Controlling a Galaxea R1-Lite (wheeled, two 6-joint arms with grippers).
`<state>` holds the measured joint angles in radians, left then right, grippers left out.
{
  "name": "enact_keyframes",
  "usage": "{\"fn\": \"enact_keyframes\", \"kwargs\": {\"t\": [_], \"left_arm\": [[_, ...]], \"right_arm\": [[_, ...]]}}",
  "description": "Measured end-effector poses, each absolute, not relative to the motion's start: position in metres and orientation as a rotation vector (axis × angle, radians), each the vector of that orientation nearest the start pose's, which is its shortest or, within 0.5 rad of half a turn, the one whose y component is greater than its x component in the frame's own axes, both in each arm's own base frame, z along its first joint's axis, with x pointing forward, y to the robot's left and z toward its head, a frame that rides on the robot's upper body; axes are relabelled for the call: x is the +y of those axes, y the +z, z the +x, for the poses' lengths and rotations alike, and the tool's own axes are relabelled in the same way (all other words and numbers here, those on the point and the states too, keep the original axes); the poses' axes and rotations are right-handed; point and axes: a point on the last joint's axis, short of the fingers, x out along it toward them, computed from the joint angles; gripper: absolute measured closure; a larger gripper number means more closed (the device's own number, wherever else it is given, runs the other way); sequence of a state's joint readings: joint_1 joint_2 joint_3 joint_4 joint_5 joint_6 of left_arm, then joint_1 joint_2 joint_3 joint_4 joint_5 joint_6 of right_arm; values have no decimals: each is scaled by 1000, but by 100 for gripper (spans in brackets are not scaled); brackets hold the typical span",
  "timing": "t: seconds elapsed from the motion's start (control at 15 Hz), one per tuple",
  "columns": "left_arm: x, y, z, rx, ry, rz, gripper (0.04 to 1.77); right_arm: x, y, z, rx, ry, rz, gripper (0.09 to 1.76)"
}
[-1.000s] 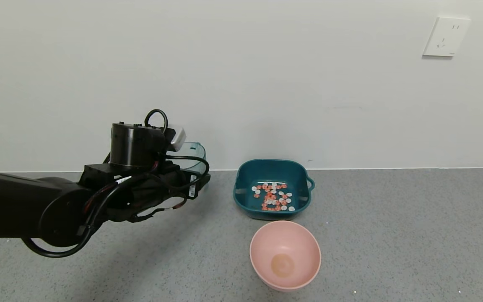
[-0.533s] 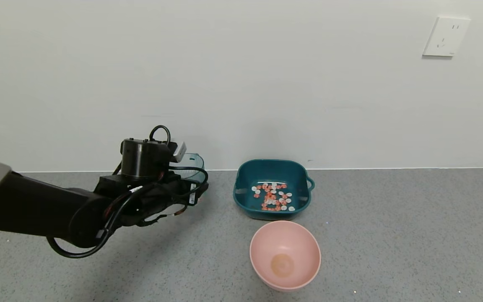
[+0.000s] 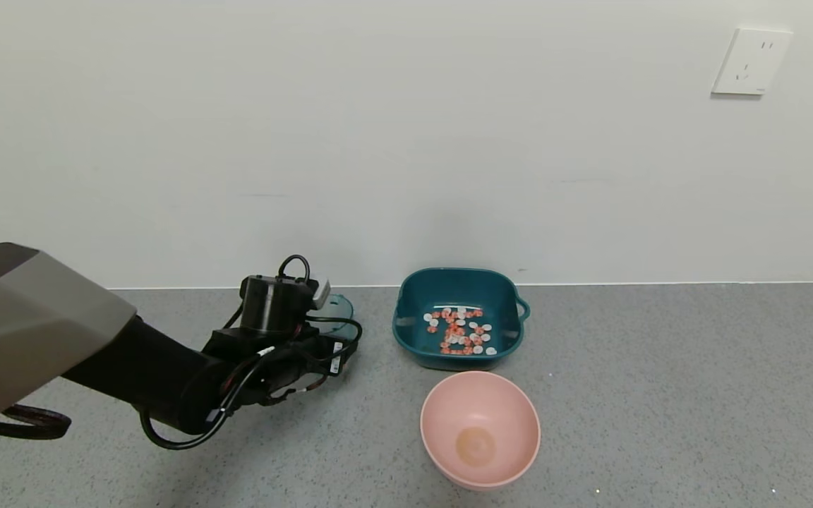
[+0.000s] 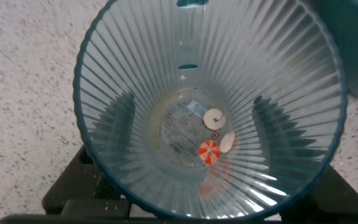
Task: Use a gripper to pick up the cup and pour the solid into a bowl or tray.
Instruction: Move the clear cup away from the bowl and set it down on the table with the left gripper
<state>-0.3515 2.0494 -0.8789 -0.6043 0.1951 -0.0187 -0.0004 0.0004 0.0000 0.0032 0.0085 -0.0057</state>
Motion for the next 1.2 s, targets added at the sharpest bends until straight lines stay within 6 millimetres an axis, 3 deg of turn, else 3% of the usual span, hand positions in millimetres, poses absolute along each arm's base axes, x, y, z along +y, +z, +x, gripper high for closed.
{"fn": "enact_keyframes", "kwargs": {"t": [0.53, 0.73, 1.2], "left_arm": [[-122, 67, 344, 577, -148, 144, 52], [-122, 67, 344, 569, -148, 143, 36], [-122, 68, 345, 548, -139, 136, 20]], "right_arm": [[0, 75, -23, 4, 9, -6, 14], [0, 75, -23, 3, 9, -5, 14], [0, 75, -23, 3, 9, -6, 14]]}}
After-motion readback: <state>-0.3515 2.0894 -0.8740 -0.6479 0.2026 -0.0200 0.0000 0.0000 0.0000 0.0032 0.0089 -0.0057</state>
